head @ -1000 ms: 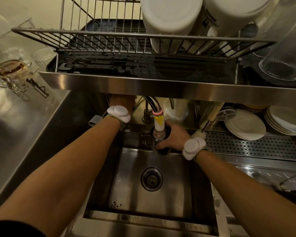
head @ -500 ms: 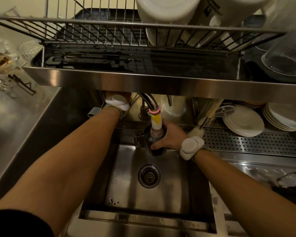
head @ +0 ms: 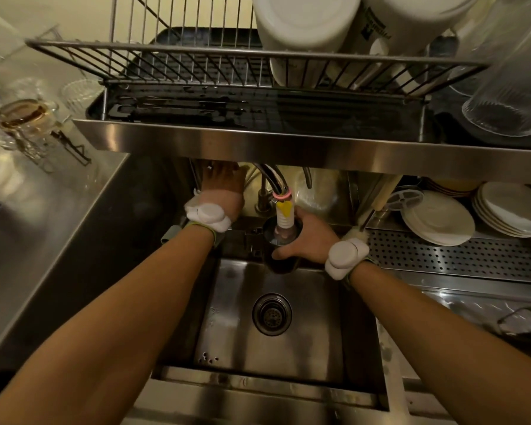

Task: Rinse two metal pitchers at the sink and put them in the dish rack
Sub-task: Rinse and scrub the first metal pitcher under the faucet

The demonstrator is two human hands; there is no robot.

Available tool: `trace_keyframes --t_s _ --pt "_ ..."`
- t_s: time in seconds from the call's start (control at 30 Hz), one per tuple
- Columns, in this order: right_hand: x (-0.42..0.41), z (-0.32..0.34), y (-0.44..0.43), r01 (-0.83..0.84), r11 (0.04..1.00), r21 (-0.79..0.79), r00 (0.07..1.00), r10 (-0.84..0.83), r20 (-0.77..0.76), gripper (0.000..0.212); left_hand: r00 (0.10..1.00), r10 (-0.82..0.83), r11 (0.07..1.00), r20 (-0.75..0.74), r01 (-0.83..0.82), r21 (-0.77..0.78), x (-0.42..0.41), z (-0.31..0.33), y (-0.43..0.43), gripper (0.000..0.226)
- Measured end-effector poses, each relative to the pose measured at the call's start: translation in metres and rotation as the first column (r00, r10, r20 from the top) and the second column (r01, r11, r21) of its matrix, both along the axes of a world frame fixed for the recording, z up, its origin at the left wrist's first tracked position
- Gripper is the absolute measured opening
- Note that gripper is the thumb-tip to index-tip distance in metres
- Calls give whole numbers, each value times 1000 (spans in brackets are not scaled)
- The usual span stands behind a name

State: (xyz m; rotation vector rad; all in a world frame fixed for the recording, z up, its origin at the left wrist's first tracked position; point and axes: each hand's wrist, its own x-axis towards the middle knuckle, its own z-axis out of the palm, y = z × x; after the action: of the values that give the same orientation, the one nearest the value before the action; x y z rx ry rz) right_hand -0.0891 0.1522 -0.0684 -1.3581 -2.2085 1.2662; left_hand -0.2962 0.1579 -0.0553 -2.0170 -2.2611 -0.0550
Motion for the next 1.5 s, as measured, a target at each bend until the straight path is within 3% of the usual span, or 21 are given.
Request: trace_keyframes --t_s 0.07,0.37,0.7,1.07,1.2,1.5 --pt "0 5 -1 10 1000 8 1000 -10 -14 73 1000 -18 998 19 16 66 0 -7 -14 37" --pt "1 21 1 11 999 35 999 -12 32 71 944 84 988 320 -36 -151 -5 0 -77 29" --pt "2 18 -3 -95 994 62 992 89 94 73 930 146 980 338 -90 -177 -2 8 -90 34" --pt "1 13 -3 -62 996 68 994 55 94 75 893 258 959 369 -189 -212 -10 9 -89 33" --pt "-3 11 -3 -119 991 53 987 113 110 72 895 256 956 365 -177 -235 -10 10 -90 32" --pt "0 8 -2 -57 998 40 993 52 107 72 896 164 952 413 -33 -305 -6 13 -90 32"
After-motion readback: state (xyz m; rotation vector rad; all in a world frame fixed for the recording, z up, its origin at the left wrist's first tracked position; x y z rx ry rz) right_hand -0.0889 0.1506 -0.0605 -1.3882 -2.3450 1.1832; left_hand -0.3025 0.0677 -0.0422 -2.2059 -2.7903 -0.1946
